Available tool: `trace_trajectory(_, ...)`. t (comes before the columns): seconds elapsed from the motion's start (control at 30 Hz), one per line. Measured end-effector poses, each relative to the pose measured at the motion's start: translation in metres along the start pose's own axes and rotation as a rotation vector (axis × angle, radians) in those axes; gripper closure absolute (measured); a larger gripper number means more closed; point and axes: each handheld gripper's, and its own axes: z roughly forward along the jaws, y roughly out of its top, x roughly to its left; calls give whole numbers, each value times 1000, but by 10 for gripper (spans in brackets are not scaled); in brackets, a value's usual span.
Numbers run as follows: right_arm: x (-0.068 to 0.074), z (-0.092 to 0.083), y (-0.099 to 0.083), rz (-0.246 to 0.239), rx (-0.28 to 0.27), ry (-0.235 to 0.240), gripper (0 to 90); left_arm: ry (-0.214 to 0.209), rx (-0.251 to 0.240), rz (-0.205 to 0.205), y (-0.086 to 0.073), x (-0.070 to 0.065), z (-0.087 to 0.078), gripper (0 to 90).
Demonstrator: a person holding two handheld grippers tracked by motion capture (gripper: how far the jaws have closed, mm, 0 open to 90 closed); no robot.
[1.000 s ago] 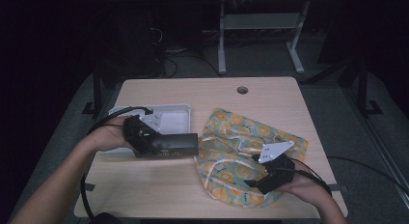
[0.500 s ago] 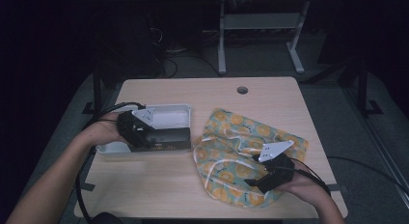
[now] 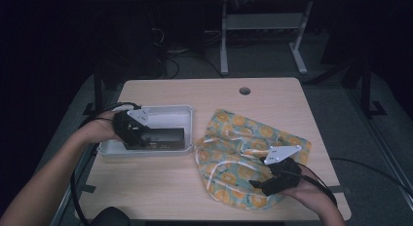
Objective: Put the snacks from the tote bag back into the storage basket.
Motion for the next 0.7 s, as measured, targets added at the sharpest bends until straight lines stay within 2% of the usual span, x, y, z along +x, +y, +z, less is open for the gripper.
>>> trace_trajectory(0.2,-1,-1,-6,8,7,1,151,4,16,-7,-2,7,9,430)
trace_trajectory(0.4,-2,0,-8,8,14,5,151,-11,27,-3,0,8,16,429)
trace_trajectory(0.53,-1,0,-8,1,18,6,151,-18,4,-7,-2,7,21,428)
trace_trajectory(0.7,-1,1,-8,3,22,8,151,-20,13,-11,-6,7,27,427)
